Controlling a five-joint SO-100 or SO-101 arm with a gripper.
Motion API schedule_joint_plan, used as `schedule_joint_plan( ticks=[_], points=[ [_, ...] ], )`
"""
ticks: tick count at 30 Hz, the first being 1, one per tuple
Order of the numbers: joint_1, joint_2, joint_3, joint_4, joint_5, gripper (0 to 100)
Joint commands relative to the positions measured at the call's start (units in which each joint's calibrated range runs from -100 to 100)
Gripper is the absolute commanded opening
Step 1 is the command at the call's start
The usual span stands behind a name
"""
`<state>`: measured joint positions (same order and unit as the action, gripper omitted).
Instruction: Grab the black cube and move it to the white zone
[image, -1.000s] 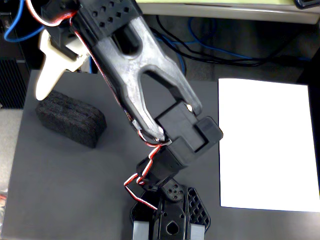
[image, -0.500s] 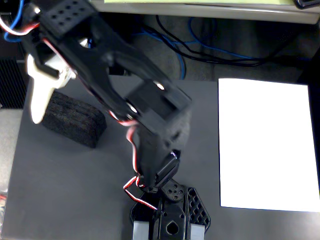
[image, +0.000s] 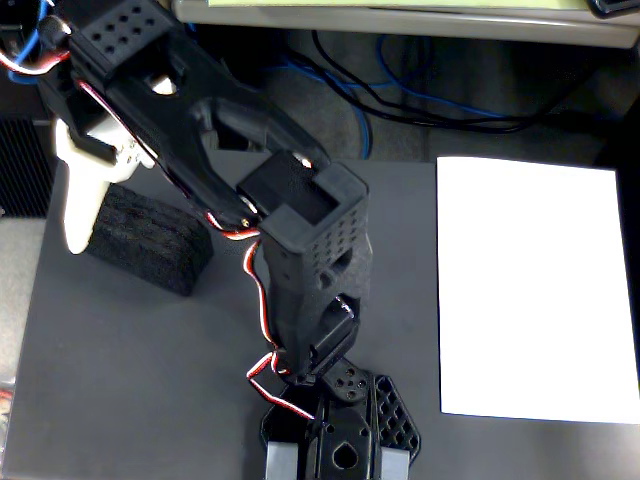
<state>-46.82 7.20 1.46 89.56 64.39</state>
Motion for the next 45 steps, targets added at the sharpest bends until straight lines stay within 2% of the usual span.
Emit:
schedule_joint_plan(
  ticks=[1,7,13,17,21,24,25,28,32,39,42,45],
  points=[
    [-0.2,-0.9,-0.5,-0.5,-0.8,45],
    [-0.3,11.5,-1.4,-3.4,-0.8,45],
    [-0.3,12.7,-2.5,-2.9,-0.8,43],
    [0.0,13.0,-1.6,-2.9,-1.6,28],
    [-0.3,13.0,-1.6,-2.9,-2.5,22],
    [0.0,13.0,-1.6,-2.9,-2.6,4],
    [0.1,13.0,-1.6,-2.9,-2.6,1],
    [-0.3,12.9,-1.6,-2.9,-3.2,1],
    [-0.4,10.2,-5.4,2.0,-8.9,1],
    [-0.4,-13.5,-5.1,9.7,-14.1,1],
    [0.2,-22.4,-4.9,9.8,-16.6,1],
    [0.5,-26.6,-4.8,9.9,-21.5,1]
  ],
)
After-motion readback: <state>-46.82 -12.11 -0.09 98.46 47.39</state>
